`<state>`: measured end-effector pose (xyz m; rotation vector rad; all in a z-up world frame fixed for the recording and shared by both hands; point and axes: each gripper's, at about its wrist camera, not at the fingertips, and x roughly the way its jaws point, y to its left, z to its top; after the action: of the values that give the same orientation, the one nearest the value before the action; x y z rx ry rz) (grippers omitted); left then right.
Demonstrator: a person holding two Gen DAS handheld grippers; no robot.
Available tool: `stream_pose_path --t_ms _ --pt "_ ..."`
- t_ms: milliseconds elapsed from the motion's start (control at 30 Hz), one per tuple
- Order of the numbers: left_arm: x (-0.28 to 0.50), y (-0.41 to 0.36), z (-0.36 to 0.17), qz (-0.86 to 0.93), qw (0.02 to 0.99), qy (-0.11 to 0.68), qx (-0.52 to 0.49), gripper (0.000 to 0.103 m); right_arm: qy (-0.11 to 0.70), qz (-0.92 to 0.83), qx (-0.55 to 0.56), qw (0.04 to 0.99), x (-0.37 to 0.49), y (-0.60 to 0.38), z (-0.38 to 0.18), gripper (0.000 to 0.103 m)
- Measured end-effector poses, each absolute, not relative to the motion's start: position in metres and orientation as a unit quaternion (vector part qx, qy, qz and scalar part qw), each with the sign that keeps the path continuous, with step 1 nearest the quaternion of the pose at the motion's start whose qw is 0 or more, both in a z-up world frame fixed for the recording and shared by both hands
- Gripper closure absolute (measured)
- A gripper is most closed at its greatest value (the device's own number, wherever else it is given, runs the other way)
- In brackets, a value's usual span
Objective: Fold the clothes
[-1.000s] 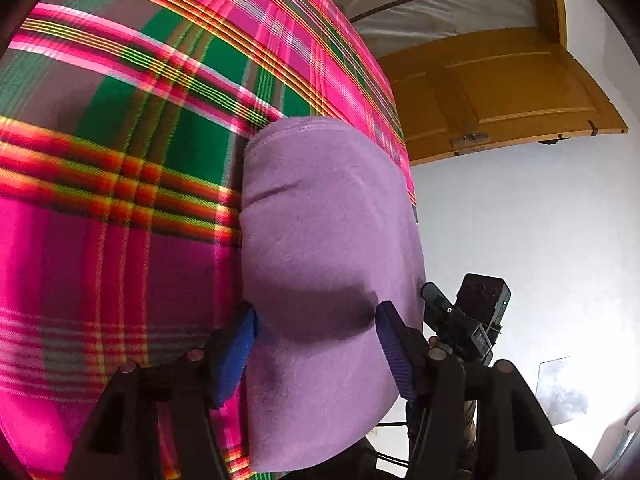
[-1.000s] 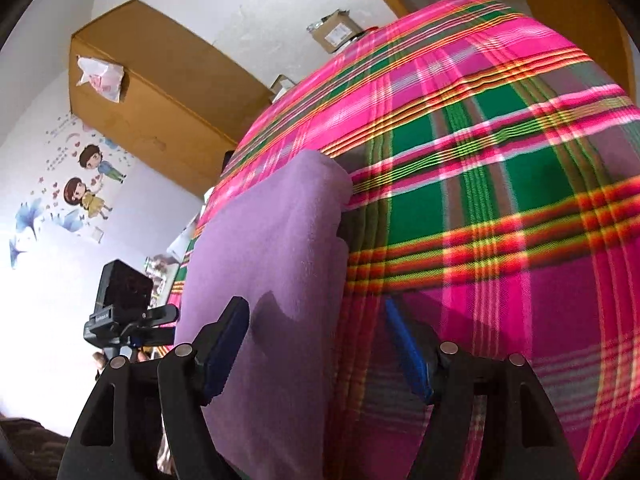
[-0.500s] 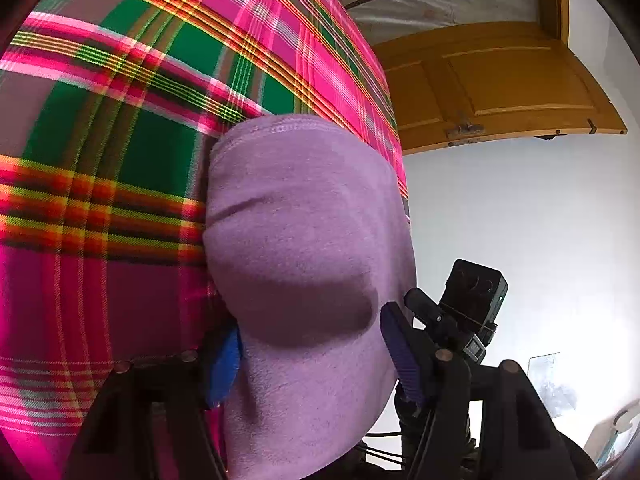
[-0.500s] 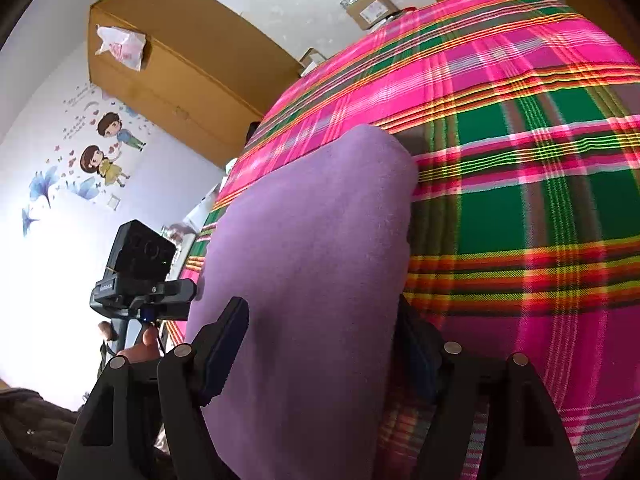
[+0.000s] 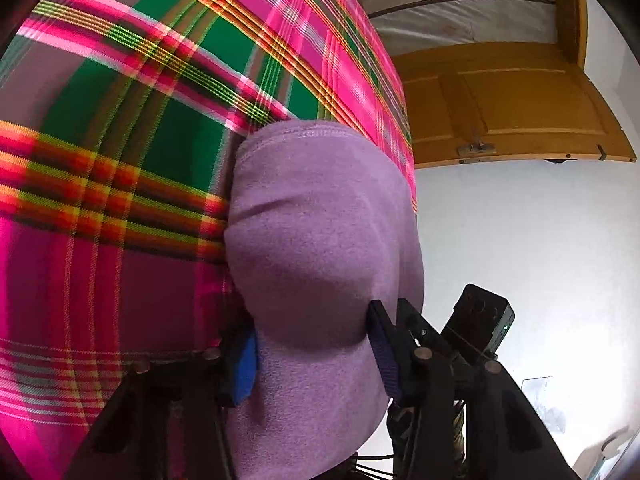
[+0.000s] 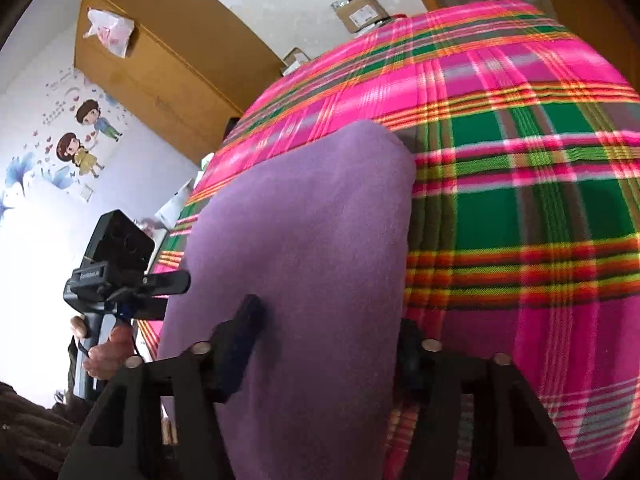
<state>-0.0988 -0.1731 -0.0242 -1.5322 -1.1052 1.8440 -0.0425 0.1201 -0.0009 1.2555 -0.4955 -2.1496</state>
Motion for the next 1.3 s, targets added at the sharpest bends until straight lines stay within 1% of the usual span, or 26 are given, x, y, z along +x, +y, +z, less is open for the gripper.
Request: stream_pose_path --t_ms 33,100,200,333,600,767,1167,1300 --pt "-0.099 -0.173 -0.023 0.678 0.248 -0.402 -0.563 0.055 -0.190 -0.808 0.473 0.296 -0.041 0.122 -0.001 0.055" --pt "-0.099 -0.173 -0.019 0.683 0.249 -0.393 -0.563 0.058 -0.196 -0.809 0.472 0.290 -0.038 0.124 0.001 0.061" --pt "-0.101 -0.176 -0.013 0.686 0.255 -0.390 -0.559 0.061 -0.195 -0.814 0.469 0.283 -0.033 0.122 0.008 0.066" --pt "-0.106 -0.185 -0.003 0.698 0.251 -0.384 -0.550 0.062 -0.209 -0.813 0.458 0.293 -0.031 0.119 0.016 0.072" --pt "-0.114 -0.219 0.019 0.718 0.237 -0.385 -0.528 0.063 -0.239 -0.802 0.446 0.317 -0.044 0.089 0.029 0.072" --pt "-0.121 -0.245 0.030 0.736 0.220 -0.373 -0.520 0.063 -0.229 -0.796 0.445 0.340 -0.061 0.060 0.033 0.072" --pt "-0.148 -0.316 0.050 0.769 0.164 -0.392 -0.476 0.063 -0.222 -0.780 0.449 0.375 -0.117 -0.021 0.030 0.072" --pt "-0.161 -0.337 0.044 0.769 0.146 -0.406 -0.471 0.064 -0.225 -0.777 0.451 0.377 -0.135 -0.045 0.027 0.072"
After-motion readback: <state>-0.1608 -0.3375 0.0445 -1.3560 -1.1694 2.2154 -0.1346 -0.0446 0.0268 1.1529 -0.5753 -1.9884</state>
